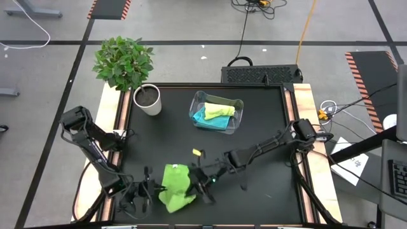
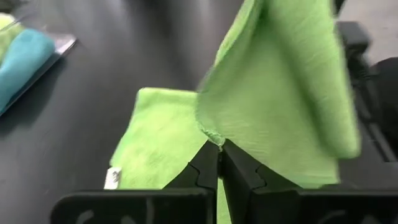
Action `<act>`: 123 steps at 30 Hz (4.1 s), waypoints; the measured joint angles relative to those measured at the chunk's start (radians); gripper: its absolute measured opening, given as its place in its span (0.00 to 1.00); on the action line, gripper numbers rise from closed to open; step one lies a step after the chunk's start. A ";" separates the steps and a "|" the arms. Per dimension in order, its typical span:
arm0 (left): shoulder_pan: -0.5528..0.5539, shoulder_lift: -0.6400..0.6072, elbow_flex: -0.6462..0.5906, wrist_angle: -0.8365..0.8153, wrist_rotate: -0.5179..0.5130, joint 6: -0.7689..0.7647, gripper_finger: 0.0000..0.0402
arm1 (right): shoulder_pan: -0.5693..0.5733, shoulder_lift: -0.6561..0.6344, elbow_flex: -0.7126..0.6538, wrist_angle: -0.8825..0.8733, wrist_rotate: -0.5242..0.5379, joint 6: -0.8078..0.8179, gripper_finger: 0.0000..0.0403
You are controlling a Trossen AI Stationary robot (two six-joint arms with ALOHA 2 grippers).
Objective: Fold microfiber towels
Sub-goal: Fold the green towel
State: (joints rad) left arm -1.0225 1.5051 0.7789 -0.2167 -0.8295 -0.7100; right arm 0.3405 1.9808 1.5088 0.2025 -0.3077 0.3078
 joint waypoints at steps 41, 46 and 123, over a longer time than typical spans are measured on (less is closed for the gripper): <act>0.212 -0.021 -0.017 -0.338 0.116 -0.119 0.10 | -0.290 0.000 -0.358 0.433 -0.113 0.123 0.06; 0.270 -0.021 -0.075 -0.322 0.161 -0.123 0.10 | -0.293 -0.001 -0.386 0.528 -0.200 0.114 0.18; 0.393 -0.248 -0.134 -0.166 0.153 0.058 0.10 | 0.121 0.255 -0.054 0.039 0.613 -0.641 0.57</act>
State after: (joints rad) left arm -0.6296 1.2568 0.6449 -0.3828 -0.6770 -0.6518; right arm 0.4617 2.2356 1.4550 0.2413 0.3056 -0.3332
